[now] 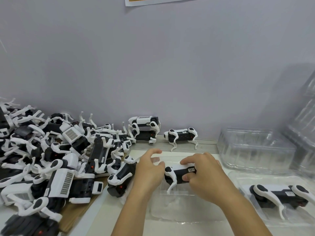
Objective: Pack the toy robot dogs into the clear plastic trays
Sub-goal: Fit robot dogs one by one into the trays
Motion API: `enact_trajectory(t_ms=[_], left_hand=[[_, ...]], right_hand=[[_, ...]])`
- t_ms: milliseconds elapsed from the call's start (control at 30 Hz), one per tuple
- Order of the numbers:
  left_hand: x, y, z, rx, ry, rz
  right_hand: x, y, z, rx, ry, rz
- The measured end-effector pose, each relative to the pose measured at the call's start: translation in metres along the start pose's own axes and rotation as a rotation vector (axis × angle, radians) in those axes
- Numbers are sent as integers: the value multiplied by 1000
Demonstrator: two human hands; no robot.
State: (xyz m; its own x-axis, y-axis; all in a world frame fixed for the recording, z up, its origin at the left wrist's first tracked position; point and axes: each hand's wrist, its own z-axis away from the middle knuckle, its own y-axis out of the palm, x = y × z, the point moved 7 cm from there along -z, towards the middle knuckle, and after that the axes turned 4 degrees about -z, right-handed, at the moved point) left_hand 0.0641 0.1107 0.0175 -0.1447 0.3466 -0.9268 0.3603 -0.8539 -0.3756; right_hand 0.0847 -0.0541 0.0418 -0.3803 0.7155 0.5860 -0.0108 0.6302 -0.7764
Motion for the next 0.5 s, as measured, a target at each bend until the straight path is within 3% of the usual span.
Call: enact_trajectory(t_ms=[200,300,500], left_hand=[[-39,16,12,141,318,-329],[-35,28,14,217,327,-494],[-26,28,12,199,302,-573]], right_hand=[[3,0,-1,15,-29,14],[4,0,-1,19,-62,9],[-1,-15,-5,-50,-75,-157]])
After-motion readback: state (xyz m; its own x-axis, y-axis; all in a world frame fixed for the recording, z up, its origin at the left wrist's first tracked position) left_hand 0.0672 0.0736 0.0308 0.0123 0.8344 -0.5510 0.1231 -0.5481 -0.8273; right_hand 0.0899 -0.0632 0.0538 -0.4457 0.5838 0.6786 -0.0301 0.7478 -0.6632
